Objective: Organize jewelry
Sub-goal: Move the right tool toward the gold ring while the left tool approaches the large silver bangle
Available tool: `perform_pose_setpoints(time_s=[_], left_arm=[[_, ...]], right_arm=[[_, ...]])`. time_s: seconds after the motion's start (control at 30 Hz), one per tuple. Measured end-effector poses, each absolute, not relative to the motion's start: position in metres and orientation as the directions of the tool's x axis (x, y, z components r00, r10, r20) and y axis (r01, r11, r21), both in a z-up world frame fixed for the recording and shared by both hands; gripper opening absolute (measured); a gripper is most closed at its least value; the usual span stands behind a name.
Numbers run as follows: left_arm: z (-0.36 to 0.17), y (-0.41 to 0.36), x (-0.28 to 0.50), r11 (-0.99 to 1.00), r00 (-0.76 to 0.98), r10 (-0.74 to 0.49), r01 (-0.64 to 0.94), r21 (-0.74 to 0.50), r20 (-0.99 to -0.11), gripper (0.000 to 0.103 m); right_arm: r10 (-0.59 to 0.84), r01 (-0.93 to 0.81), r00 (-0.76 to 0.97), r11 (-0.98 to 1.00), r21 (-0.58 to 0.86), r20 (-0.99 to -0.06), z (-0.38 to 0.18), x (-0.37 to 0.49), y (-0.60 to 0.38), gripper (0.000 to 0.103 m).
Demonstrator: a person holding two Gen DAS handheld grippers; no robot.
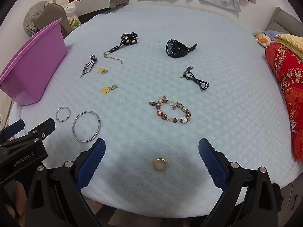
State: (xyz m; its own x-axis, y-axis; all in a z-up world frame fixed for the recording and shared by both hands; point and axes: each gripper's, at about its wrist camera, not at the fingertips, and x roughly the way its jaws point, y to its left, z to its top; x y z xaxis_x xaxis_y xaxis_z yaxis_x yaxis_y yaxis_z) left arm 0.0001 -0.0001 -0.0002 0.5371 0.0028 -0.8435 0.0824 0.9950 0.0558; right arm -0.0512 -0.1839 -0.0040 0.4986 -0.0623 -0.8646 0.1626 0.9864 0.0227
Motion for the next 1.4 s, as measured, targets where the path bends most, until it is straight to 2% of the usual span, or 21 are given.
perform_pose_setpoints(time_s=[1.4], left_arm=[[-0.013, 0.0, 0.001, 0.994, 0.515, 0.009, 0.085, 0.061, -0.857, 0.097]], right_arm=[[-0.035, 0.16, 0.48, 0.986, 0.048, -0.876, -0.016, -0.051, -0.185, 0.094]])
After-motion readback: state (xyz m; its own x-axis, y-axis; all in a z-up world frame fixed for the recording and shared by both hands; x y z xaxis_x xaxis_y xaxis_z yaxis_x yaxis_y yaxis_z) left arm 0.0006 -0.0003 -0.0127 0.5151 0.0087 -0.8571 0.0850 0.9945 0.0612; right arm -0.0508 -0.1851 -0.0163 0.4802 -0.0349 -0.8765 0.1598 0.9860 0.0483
